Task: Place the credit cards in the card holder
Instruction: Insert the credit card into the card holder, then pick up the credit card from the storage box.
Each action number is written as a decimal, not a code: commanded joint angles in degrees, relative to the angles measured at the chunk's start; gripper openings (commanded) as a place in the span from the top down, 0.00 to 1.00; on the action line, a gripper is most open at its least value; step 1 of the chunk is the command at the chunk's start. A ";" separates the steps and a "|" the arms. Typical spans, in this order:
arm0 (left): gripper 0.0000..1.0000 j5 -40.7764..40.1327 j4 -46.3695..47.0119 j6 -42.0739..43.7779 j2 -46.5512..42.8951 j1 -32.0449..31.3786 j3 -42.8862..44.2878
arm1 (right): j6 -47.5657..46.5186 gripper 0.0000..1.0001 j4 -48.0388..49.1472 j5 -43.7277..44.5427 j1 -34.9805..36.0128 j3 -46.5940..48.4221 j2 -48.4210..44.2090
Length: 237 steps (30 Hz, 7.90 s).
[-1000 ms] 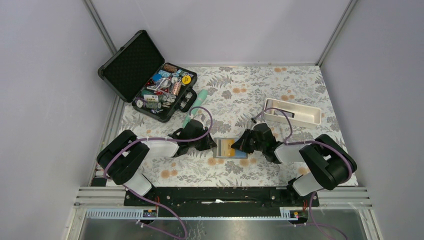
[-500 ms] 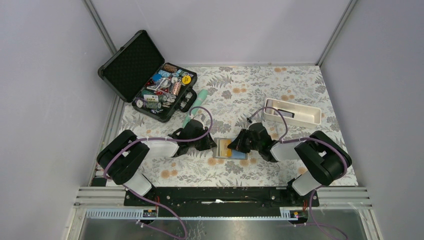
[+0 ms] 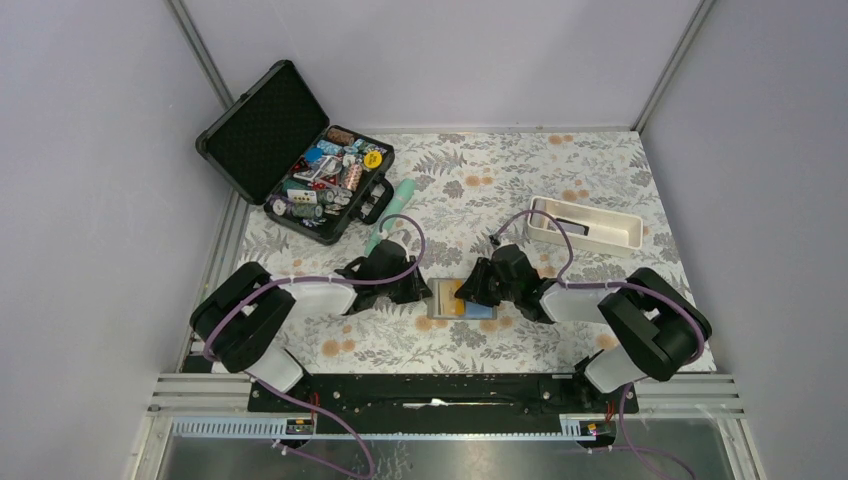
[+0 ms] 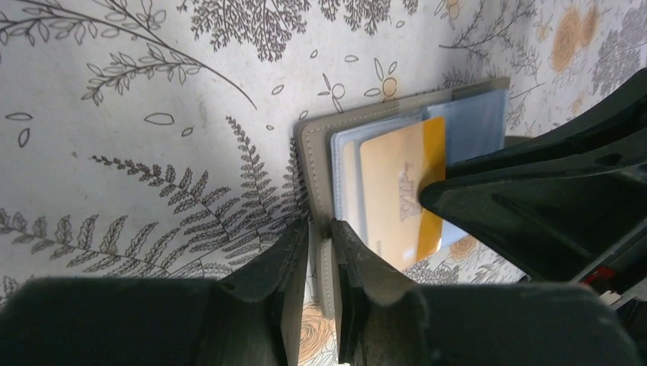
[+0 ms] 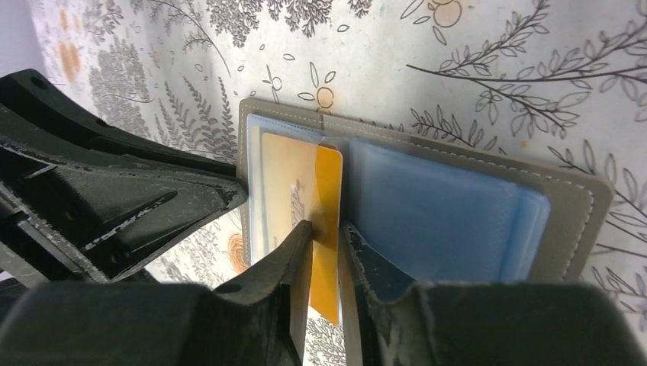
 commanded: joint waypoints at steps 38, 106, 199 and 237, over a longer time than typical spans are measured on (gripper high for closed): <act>0.59 -0.20 3.49 -8.01 -11.66 -5.77 -2.80 | -16.65 0.22 -38.67 9.57 0.92 10.19 -15.83; 0.82 -0.88 14.35 -13.39 4.08 -11.88 -1.85 | -8.69 0.57 -22.46 -1.85 0.92 3.94 -10.12; 0.01 5.28 -42.85 25.94 -37.46 42.26 18.62 | -30.87 0.21 -40.13 13.47 -28.24 45.99 14.87; 0.01 6.45 -42.51 25.81 -37.30 42.26 18.18 | -31.24 0.23 -41.09 11.47 -28.33 47.98 15.18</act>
